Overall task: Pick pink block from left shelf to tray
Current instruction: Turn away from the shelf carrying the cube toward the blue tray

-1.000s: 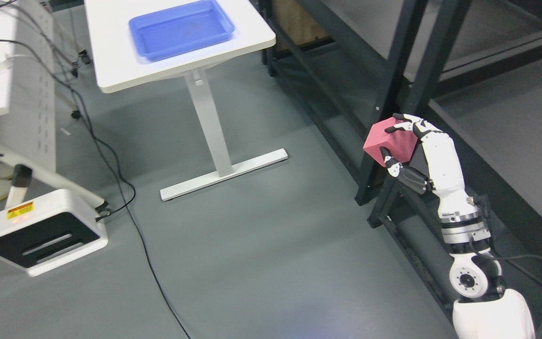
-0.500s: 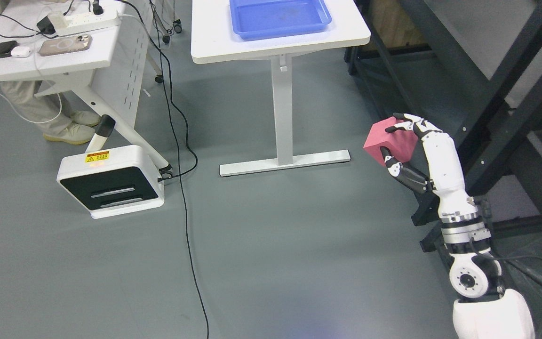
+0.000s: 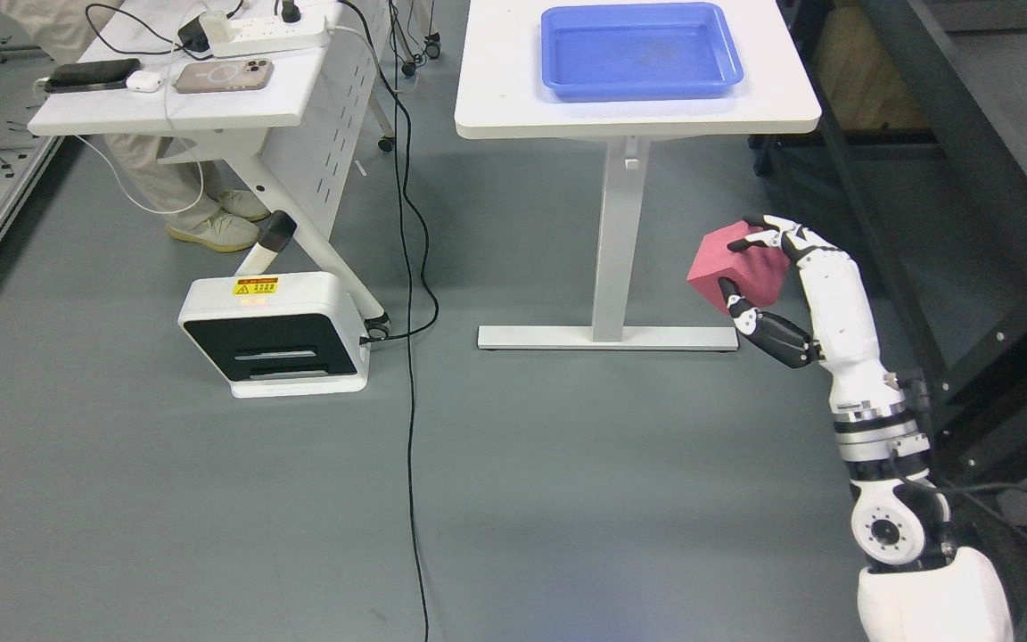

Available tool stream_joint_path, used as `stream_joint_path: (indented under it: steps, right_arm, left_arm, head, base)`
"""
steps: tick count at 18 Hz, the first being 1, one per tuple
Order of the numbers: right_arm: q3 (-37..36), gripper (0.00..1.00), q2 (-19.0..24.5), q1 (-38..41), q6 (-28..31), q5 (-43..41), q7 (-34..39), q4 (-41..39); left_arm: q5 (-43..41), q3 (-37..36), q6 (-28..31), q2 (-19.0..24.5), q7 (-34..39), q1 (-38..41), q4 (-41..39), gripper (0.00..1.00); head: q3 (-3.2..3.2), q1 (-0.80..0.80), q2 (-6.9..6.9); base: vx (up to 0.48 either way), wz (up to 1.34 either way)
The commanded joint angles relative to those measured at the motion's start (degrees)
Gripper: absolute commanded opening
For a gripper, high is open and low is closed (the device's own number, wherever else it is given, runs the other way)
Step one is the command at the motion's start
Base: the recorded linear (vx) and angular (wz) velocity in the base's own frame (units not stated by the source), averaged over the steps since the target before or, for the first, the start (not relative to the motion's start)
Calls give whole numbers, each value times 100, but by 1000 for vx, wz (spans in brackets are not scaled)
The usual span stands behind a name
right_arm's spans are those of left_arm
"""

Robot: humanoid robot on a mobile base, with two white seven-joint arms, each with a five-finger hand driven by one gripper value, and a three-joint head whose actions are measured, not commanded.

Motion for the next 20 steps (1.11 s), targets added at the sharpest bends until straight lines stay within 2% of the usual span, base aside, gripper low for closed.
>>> stream_joint_path:
  steps: [1,20]
  right_arm:
    - [7,5,-100,-9,-2,-6,6,-2]
    - [112,5,-100,-9,-2,2,102,-2]
  left_arm:
    - [0,0,-2,100,4,-176,-100,100]
    - [0,0,-2,100,4,-167,-100,100]
  head:
    - [0,0,0]
    - [0,0,0]
  base:
    - [257,157]
    - [309,1]
